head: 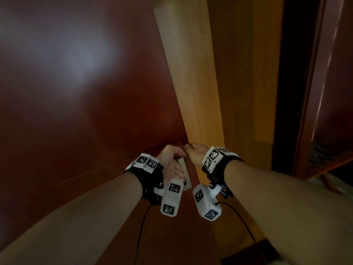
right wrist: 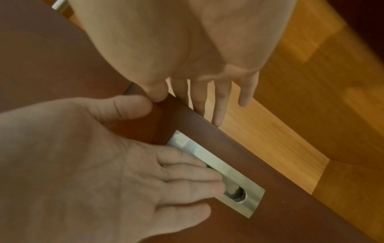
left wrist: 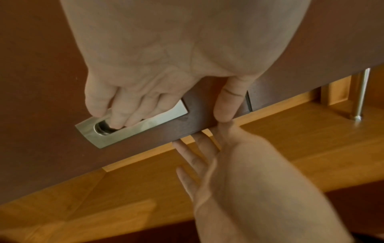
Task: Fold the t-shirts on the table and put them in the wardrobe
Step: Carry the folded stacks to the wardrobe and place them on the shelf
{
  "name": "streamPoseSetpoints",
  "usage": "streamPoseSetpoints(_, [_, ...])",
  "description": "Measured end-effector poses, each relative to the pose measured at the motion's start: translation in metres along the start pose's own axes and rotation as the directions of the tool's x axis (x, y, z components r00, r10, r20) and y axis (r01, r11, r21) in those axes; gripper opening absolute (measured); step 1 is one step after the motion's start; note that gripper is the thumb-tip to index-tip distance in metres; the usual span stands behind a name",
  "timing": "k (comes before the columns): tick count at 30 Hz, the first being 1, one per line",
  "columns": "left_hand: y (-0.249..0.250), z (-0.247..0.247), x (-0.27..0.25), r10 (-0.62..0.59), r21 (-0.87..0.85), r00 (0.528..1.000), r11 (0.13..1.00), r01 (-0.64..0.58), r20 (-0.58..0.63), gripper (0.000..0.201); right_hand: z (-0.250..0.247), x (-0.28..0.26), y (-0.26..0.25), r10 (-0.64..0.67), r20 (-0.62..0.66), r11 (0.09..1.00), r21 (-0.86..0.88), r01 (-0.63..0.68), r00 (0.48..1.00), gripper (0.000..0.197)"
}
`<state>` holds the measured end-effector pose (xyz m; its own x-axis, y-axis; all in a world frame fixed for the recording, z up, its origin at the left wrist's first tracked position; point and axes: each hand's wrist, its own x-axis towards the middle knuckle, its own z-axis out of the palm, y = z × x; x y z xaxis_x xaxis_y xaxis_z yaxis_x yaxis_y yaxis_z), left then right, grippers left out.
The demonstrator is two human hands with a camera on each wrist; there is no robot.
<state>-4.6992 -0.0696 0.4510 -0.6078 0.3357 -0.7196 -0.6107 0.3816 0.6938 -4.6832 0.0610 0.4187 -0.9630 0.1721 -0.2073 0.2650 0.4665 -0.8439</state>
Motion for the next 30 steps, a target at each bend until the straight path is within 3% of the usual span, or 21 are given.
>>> streamPoseSetpoints(5, [0.011,0.018,0.009,0.011,0.029,0.999,1.0,-0.012,0.033,0.074,-0.025,0.001,0.003,0.075,-0.014,0.997,0.037,-0.074,0.997,0.063])
streamPoseSetpoints(8, [0.019,0.024,0.017,0.012,-0.008,1.0,1.0,-0.012,0.019,0.084,-0.035,0.002,0.005,0.09,-0.039,0.996,0.022,-0.089,0.995,0.061])
streamPoseSetpoints(14, [0.039,0.043,0.036,0.025,-0.092,0.998,0.996,-0.02,0.056,0.079,-0.054,0.009,0.017,0.091,-0.101,0.982,0.176,-0.072,0.991,0.059])
streamPoseSetpoints(21, [0.055,0.068,0.047,-0.072,0.005,0.988,0.997,0.072,0.138,0.089,-0.084,0.013,0.031,0.135,-0.168,0.975,0.198,-0.101,0.976,0.065])
streamPoseSetpoints(28, [0.07,0.098,0.054,-0.122,0.156,0.979,0.983,0.097,0.162,0.085,-0.124,0.015,0.042,0.122,-0.167,0.993,0.025,-0.119,0.978,0.082])
streamPoseSetpoints(30, [0.075,0.103,0.058,-0.145,0.216,0.975,0.97,0.107,0.171,0.096,-0.133,0.016,0.044,0.123,-0.168,0.992,0.016,-0.122,0.978,0.08])
